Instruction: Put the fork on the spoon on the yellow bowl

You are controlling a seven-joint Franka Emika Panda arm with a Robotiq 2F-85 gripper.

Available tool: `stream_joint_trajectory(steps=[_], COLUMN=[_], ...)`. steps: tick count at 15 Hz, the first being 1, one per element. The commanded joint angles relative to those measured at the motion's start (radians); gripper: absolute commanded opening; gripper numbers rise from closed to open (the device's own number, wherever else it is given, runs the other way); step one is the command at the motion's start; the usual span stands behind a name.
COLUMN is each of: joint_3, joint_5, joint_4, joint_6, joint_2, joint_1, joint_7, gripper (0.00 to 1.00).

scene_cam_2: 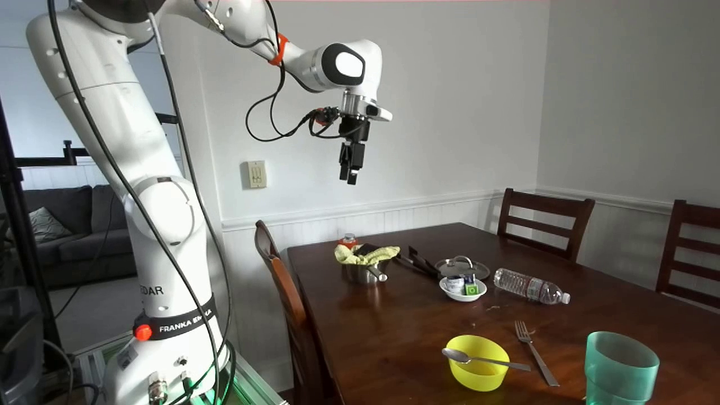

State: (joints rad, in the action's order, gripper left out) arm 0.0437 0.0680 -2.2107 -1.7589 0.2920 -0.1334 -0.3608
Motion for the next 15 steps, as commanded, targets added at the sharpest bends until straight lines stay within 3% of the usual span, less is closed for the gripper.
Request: stream_joint_trajectory(steps=[1, 3, 4, 9, 10, 15], joint_3=[0.021, 0.012, 0.027, 0.023, 0.018, 0.102], joint_5=[-0.01, 0.001, -0.003, -0.003, -0.043, -0.028], joint_4=[-0.031, -0.027, -0.029, -0.029, -0.014, 0.026], joint_6=[-0.16, -0.263, -0.189, -0.254, -0.281, -0.487], joint_2=[-0.046, -0.093, -0.055, -0.101, -0.136, -0.279], joint_1=[-0.044, -0.05, -0.042, -0.038, -0.055, -0.105], joint_7=[-0.116, -0.209, -0.123, -0.19, -0.275, -0.408], gripper=[1.0, 1.0, 1.0, 1.0, 1.0, 1.0])
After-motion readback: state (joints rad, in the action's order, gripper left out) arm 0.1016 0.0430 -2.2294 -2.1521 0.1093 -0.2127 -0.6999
